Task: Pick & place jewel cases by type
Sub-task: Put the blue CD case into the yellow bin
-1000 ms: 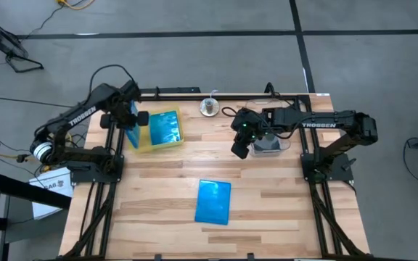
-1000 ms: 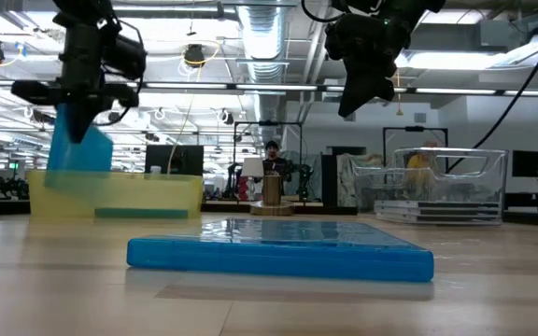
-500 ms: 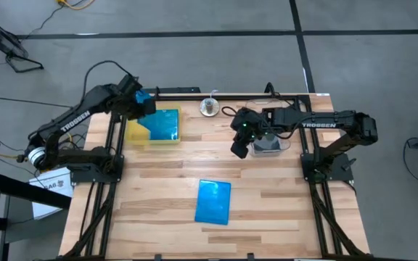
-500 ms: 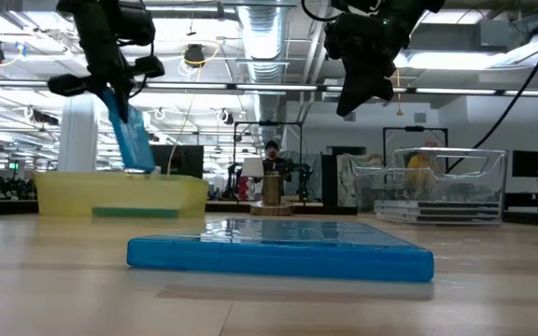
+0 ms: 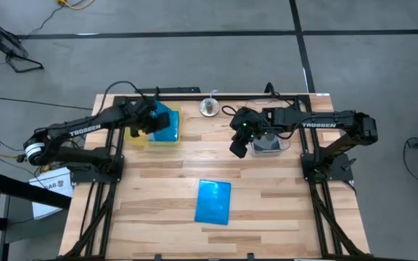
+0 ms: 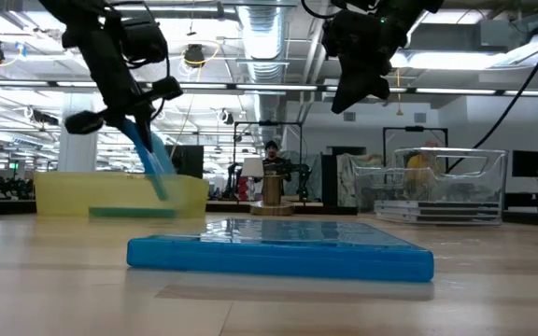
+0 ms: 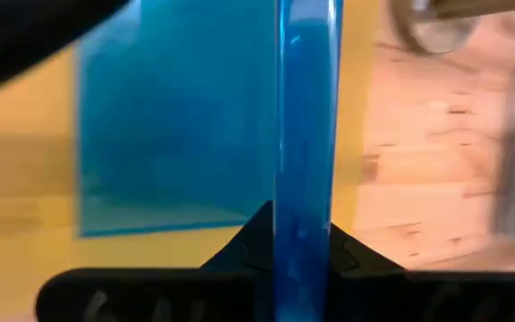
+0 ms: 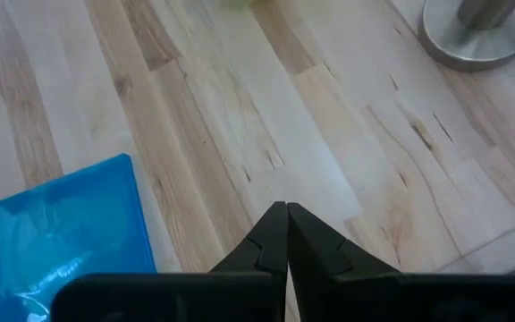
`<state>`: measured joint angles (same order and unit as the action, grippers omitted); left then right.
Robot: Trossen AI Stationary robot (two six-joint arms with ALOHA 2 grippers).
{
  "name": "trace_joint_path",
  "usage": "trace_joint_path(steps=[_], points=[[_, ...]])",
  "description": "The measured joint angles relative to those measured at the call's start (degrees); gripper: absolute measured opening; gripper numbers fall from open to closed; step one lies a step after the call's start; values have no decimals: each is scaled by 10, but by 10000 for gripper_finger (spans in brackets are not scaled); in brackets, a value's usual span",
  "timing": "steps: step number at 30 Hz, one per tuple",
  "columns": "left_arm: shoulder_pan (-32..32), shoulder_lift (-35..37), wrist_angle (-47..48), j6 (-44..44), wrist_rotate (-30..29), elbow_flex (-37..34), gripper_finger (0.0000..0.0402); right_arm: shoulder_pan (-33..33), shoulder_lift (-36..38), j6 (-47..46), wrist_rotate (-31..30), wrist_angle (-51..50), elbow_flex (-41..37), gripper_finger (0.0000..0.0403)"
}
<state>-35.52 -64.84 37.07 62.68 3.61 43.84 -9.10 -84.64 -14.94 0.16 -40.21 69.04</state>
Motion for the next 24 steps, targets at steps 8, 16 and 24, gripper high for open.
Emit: trace_joint_path(steps=[8, 16, 24], points=[[17, 0, -139, 38, -4, -54, 18, 0, 0, 0, 0, 0, 0, 0], [19, 0, -140, 9, 6, -58, 25, 0, 0, 0, 0, 0, 0, 0], [19, 0, -140, -16, 2, -58, 26, 0, 0, 0, 0, 0, 0, 0]])
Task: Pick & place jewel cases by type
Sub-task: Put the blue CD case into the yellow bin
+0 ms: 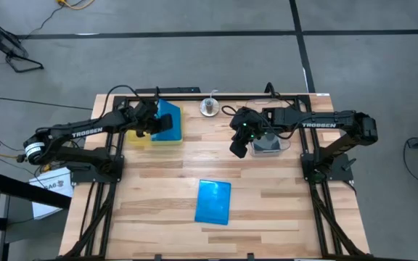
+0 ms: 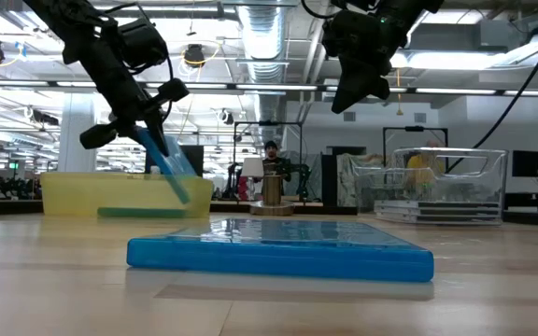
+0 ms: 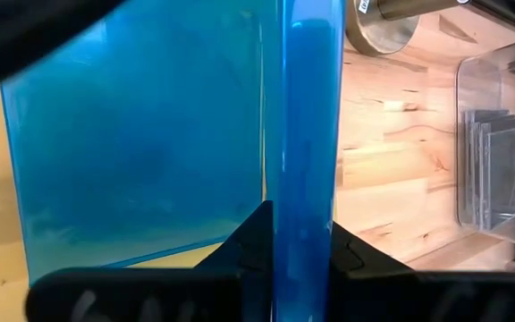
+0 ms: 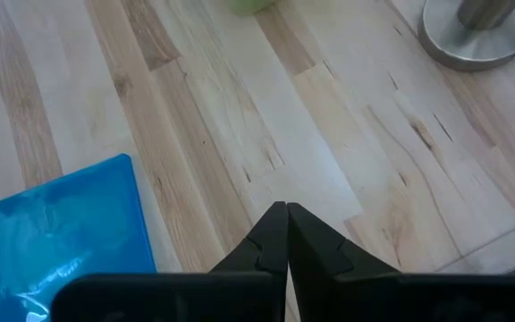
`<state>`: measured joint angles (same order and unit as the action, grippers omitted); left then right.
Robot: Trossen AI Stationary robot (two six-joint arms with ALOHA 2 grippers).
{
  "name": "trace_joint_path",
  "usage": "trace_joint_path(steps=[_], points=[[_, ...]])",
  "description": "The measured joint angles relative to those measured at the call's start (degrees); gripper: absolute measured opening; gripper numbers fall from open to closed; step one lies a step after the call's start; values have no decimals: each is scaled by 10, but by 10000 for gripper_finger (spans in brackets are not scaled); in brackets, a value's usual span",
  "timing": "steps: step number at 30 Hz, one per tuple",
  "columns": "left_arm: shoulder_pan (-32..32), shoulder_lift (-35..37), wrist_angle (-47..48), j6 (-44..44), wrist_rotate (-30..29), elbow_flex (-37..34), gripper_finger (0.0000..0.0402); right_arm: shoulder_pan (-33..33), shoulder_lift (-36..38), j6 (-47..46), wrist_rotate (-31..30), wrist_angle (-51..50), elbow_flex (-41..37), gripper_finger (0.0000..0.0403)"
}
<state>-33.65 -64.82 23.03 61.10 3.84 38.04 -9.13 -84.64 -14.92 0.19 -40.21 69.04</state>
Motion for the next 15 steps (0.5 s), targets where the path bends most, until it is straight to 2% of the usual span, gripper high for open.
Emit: trace_joint_path(steps=[3, 6, 15], points=[[0, 0, 0, -4, -2, 0, 31, 0, 0, 0, 0, 0, 0, 0], [0, 0, 1, -5, 0, 0, 55, 0, 0, 0, 0, 0, 0, 0], [0, 0, 8, -1, 0, 0, 192, 0, 0, 0, 0, 0, 0, 0]])
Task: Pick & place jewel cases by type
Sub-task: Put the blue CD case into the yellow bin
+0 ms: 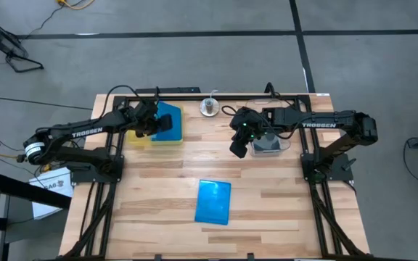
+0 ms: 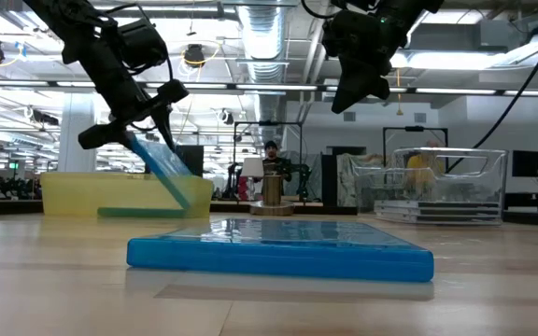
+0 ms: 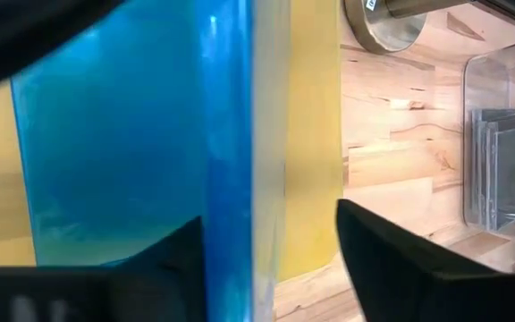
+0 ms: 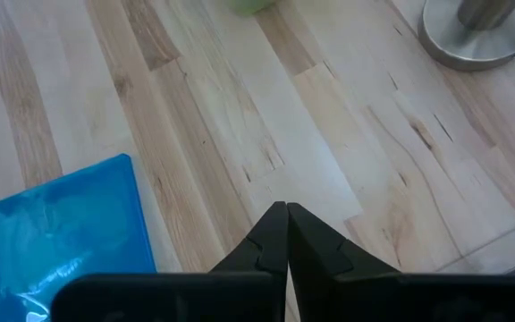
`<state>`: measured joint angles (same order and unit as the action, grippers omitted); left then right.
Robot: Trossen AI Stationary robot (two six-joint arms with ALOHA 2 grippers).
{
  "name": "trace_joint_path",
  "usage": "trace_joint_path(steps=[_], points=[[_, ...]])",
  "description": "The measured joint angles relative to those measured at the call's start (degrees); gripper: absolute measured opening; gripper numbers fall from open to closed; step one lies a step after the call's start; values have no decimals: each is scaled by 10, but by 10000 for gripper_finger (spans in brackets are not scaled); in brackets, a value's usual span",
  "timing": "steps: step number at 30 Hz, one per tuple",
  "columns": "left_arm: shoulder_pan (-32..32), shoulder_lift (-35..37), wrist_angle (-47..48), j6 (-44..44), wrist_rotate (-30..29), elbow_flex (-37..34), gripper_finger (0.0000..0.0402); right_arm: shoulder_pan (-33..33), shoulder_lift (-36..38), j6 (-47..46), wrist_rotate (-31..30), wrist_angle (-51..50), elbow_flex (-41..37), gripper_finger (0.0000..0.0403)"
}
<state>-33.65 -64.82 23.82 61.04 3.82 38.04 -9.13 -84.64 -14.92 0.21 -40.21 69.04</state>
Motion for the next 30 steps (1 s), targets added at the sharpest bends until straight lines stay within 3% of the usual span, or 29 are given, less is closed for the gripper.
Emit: trace_joint_path(steps=[5, 9, 20, 30], points=[[0, 0, 2, 0, -1, 0, 254, 0, 0, 1, 0, 0, 0, 0], [0, 0, 12, -4, -3, 0, 280, 0, 0, 3, 0, 0, 0, 0], [-1, 0, 45, -35, -35, 0, 287, 0, 0, 4, 0, -12, 0, 0], [0, 0, 60, -110, -102, 0, 287, 0, 0, 5, -1, -35, 0, 0]])
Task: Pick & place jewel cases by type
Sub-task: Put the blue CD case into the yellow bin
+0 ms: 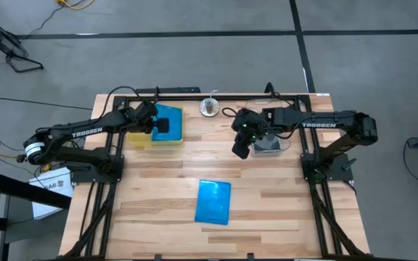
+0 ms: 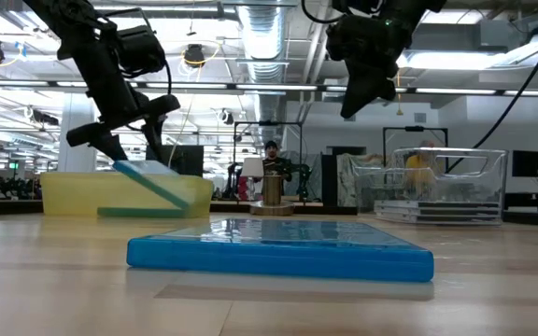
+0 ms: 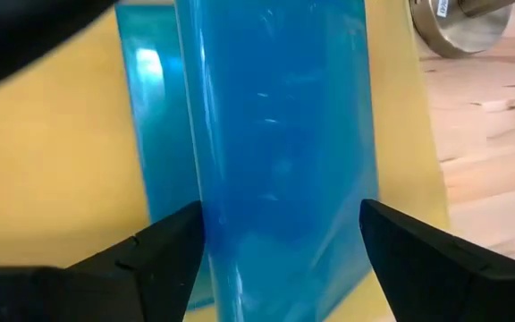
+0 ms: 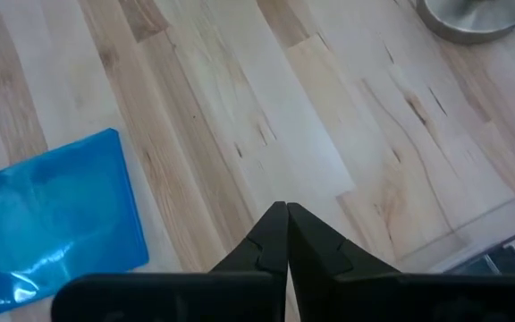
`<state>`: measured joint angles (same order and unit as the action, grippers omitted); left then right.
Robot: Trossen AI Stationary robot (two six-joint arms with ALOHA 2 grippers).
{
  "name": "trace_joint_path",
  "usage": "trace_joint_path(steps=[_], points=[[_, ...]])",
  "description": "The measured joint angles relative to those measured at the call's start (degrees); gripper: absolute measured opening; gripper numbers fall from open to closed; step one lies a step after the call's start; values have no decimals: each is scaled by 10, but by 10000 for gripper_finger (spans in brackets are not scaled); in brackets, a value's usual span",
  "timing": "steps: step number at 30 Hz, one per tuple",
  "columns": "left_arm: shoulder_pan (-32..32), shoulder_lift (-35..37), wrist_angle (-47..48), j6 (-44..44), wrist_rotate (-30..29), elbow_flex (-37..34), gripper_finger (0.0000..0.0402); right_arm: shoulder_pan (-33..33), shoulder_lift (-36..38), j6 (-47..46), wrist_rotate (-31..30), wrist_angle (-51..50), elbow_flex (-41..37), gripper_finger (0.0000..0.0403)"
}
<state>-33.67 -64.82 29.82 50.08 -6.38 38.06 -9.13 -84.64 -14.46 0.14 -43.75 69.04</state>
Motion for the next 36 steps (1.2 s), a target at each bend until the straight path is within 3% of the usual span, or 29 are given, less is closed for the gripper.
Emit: trace_joint_path(steps=[9, 17, 22, 26, 32, 36], points=[[0, 0, 4, -58, -78, 0, 287, 0, 0, 0, 0, -30, 0, 0], [0, 0, -8, -41, -79, 0, 287, 0, 0, 0, 0, -52, 0, 0], [7, 0, -104, -33, -58, 6, 287, 5, 3, 24, 7, -70, 0, 0], [38, 0, -164, -61, -61, 42, 286, 13, 18, 29, 15, -101, 0, 0], [119, 0, -172, -126, -86, 114, 286, 27, 71, 29, 15, -142, 0, 0], [177, 0, -169, -120, -84, 128, 286, 37, 106, 25, 15, -161, 0, 0]])
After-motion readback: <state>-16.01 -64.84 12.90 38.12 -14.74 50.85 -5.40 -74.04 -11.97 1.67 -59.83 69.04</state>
